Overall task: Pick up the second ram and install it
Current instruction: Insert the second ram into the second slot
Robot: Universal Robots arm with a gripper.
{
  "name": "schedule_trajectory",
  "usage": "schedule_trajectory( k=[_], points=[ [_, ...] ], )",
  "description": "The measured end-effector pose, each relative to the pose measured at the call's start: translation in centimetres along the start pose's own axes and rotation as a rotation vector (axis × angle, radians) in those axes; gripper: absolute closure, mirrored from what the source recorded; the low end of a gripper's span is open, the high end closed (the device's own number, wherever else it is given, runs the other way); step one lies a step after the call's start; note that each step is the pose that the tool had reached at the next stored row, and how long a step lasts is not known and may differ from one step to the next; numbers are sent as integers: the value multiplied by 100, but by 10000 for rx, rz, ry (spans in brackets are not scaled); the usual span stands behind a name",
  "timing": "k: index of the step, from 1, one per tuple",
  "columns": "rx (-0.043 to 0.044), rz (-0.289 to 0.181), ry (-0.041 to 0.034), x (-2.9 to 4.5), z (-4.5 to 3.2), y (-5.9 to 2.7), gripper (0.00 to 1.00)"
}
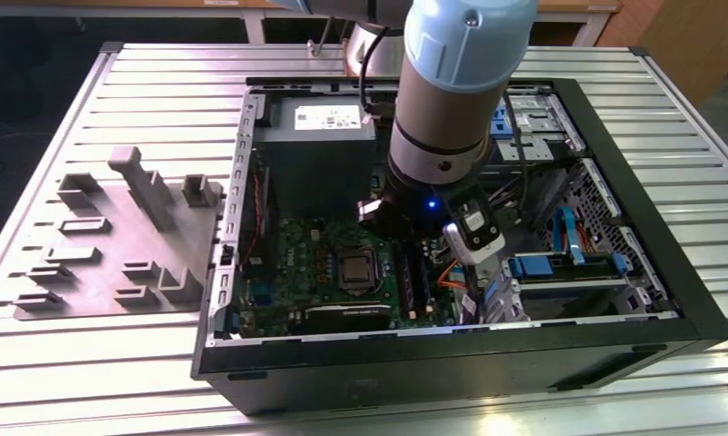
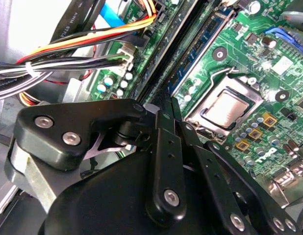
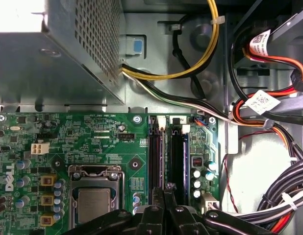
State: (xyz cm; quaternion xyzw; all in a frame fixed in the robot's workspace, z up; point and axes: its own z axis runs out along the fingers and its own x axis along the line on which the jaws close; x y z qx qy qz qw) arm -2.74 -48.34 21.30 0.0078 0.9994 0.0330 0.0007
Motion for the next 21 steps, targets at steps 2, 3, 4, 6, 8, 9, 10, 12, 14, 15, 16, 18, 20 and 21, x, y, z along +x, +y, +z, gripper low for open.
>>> schedule_trajectory(
  k=[2, 3, 4, 6, 8, 9, 10, 12, 14, 15, 16, 18, 20, 21],
  points=[
    [0, 0, -1, 0, 3, 0, 88],
    [-3, 0, -2, 0, 5, 0, 88],
    [-5, 0, -2, 0, 7, 0, 88],
    [-2, 0, 0, 0, 21, -1, 88],
    [-3, 0, 0, 0, 26, -1, 88],
    [-4, 0, -1, 0, 27, -1, 88],
    [-8, 1, -4, 0, 30, -1, 88],
    [-9, 0, -3, 0, 30, -1, 88],
    [-10, 0, -4, 0, 30, -1, 87],
    [-10, 0, -4, 0, 31, 0, 87],
    [-13, 0, -6, 0, 33, 0, 87],
    [-12, 0, -4, 0, 33, -1, 81],
    [-9, 0, -3, 0, 32, -1, 81],
    [-8, 0, -3, 0, 31, -1, 81]
  ],
)
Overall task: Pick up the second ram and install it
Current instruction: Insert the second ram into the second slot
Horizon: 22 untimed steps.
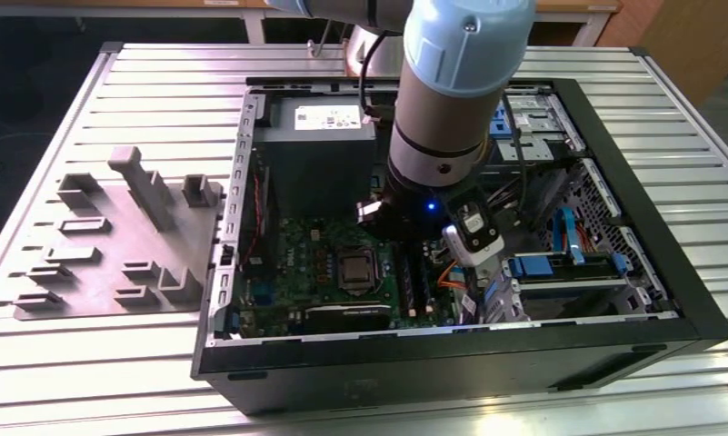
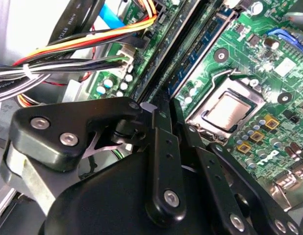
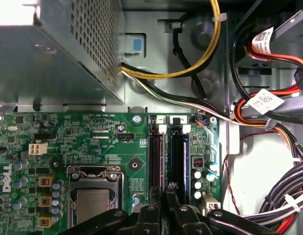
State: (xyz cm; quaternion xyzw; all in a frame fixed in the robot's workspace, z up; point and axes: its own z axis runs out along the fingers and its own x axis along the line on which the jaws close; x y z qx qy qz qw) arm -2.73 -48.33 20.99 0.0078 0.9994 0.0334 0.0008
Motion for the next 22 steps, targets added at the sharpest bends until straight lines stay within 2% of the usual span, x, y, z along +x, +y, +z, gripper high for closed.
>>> schedule_trajectory(
  k=[2, 8, 10, 17, 18, 19, 22],
  points=[
    [-8, 0, -2, 0, -28, 3, 81],
    [1, 0, -6, 0, -264, 18, 81],
    [1, -1, -9, 0, -311, 20, 81],
    [3, -1, -10, 0, -312, 21, 81],
    [4, -1, -9, 0, -313, 21, 82],
    [4, 0, -9, 0, -312, 21, 89],
    [5, -1, -9, 0, -312, 21, 90]
  ],
)
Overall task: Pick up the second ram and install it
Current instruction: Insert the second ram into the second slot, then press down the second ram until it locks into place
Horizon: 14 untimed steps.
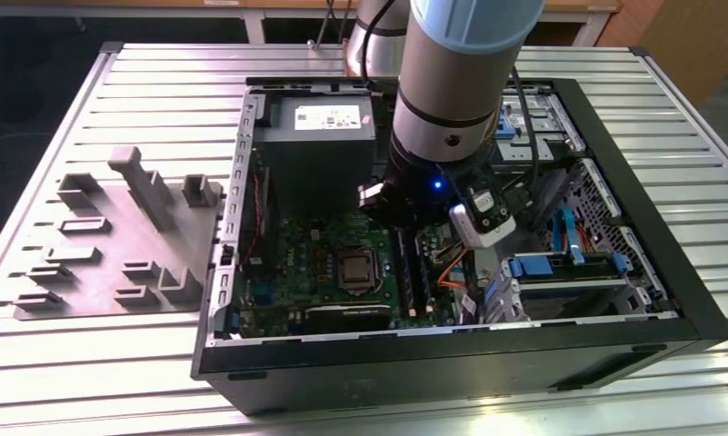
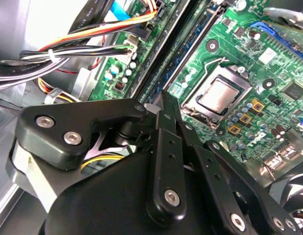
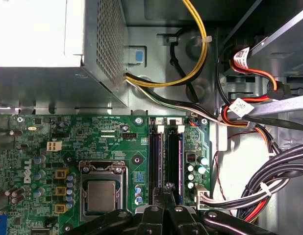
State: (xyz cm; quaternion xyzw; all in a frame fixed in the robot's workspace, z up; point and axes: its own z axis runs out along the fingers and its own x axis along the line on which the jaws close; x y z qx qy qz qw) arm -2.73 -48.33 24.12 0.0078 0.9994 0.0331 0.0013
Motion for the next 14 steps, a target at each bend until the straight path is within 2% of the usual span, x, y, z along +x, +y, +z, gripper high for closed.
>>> schedule_trajectory(
  k=[14],
  points=[
    [7, 1, -1, 0, 1, 15, 90]
  ],
)
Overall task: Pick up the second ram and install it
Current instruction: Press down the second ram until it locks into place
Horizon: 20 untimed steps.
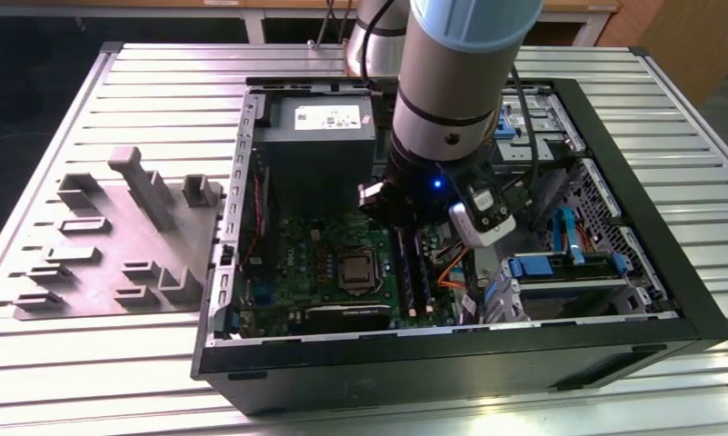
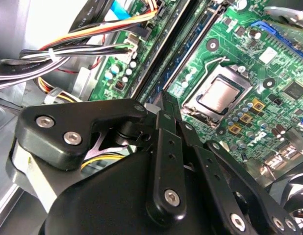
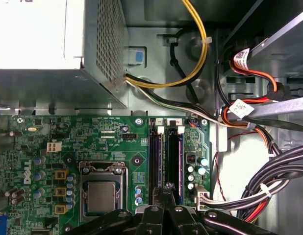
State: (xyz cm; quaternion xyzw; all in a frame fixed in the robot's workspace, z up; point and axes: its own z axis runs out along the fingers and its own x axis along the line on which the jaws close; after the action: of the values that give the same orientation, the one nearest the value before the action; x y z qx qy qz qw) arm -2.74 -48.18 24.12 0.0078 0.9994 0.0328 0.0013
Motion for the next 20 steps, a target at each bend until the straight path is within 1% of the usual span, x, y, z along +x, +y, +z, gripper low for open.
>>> schedule_trajectory(
  k=[3, 11, 15, 20],
  points=[
    [0, 0, 0, 1, 2, 34, 90],
    [0, 0, 0, 2, 12, 164, 90],
    [0, 0, 0, 3, 17, 199, 90],
    [0, -1, 1, 2, 52, 227, 90]
  ],
)
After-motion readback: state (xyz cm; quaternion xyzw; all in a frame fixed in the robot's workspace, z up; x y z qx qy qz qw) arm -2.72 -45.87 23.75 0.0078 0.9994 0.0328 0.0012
